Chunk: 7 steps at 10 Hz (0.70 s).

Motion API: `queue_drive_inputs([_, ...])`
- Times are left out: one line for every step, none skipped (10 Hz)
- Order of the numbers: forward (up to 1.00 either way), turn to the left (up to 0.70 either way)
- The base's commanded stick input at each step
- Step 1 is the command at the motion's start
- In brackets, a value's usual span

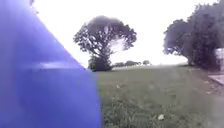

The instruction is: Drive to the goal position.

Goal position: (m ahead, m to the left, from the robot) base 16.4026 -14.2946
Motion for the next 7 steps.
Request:
queue_drive_inputs([1.0, 0.0])
queue_drive_inputs([1.0, 0.0])
queue_drive_inputs([1.0, 0.0])
queue_drive_inputs([1.0, 0.0])
queue_drive_inputs([1.0, 0.0])
queue_drive_inputs([1.0, 0.0])
queue_drive_inputs([1.0, 0.0])
